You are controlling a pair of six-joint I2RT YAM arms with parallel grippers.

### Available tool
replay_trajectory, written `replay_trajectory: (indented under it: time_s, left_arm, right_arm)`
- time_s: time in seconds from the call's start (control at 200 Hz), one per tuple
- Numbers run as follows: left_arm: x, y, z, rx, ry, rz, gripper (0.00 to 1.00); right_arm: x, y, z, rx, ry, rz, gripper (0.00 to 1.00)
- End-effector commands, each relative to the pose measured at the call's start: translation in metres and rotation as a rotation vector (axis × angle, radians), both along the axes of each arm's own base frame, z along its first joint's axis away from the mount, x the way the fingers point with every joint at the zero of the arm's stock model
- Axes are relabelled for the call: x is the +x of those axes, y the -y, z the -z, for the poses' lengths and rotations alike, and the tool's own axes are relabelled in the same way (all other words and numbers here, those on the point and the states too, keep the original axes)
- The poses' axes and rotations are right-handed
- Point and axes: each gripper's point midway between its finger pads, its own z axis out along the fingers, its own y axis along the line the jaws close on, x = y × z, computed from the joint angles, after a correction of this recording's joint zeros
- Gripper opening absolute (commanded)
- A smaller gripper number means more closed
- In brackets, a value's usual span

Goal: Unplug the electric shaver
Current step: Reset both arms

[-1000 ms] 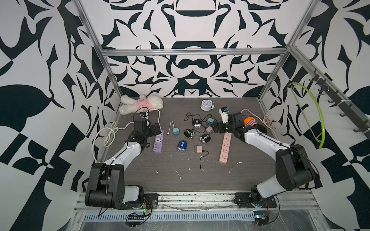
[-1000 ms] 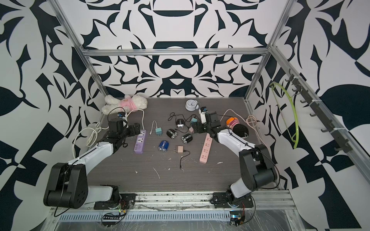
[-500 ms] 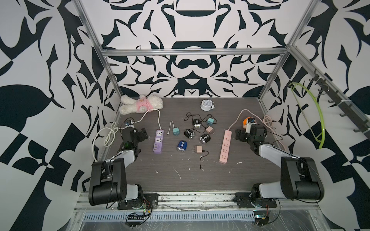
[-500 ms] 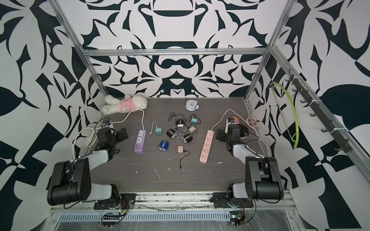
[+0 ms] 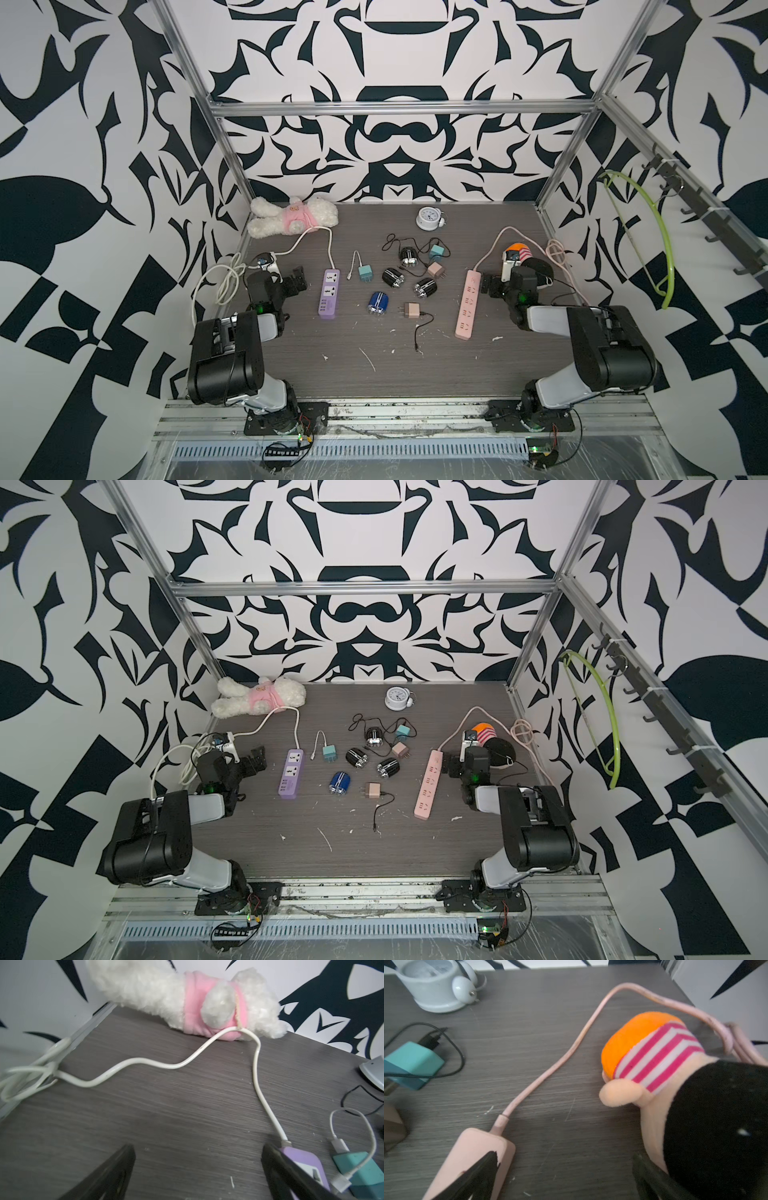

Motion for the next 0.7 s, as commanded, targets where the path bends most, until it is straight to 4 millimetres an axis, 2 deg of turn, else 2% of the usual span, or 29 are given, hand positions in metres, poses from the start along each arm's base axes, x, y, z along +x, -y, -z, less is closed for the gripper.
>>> replay_trajectory:
  time_s: [0.0,0.04,0.13,0.505,0.695]
  left_arm:
    - [-0.003,0.004,-0.005,0.06,0.099,0.005,0.99]
    - [-0.004,0.002,-0.001,0.053,0.045,-0.01,0.99]
    - [0.005,0.006,0.0,0.05,0.039,0.024,0.99]
    - [0.003,0.008,0.001,0.052,0.019,0.031,0.99]
    - [0.003,0.007,0.001,0.053,0.019,0.03,0.99]
  right_arm:
    - [-0.004,0.018,-0.025,-0.064,0.203,0.116,1.0]
    - [-0.008,0.026,-0.022,-0.064,0.165,0.174,1.0]
    - [-0.005,0.023,-0.023,-0.089,0.178,0.17,1.0]
    - [-0.004,0.019,-0.023,-0.1,0.155,0.151,0.99]
    - [0.001,0.009,-0.022,-0.15,0.145,0.123,1.0]
